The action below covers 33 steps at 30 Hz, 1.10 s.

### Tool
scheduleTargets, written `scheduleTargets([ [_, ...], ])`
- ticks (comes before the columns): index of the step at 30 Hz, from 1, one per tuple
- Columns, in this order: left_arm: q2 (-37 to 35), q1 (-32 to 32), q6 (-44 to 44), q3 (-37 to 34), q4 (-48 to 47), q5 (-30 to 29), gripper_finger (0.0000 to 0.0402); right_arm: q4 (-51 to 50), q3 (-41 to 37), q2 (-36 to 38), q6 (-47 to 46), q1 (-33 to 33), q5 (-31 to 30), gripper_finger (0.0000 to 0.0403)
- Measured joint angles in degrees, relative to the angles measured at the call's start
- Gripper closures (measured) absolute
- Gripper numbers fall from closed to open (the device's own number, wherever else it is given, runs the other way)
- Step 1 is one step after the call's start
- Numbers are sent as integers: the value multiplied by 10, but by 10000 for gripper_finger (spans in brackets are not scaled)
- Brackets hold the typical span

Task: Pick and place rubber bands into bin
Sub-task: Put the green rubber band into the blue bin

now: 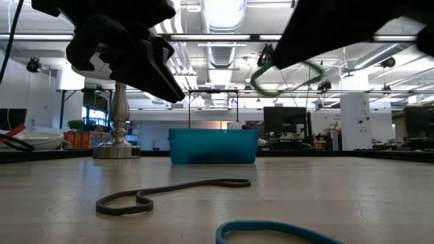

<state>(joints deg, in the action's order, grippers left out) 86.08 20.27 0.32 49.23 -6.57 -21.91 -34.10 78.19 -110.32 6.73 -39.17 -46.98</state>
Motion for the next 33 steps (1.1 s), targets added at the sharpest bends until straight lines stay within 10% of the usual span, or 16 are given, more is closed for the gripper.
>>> scheduleTargets([
  [33, -12, 60, -213, -2, -230, -11, 304, 4, -7, 2, 37, 261, -57, 394],
])
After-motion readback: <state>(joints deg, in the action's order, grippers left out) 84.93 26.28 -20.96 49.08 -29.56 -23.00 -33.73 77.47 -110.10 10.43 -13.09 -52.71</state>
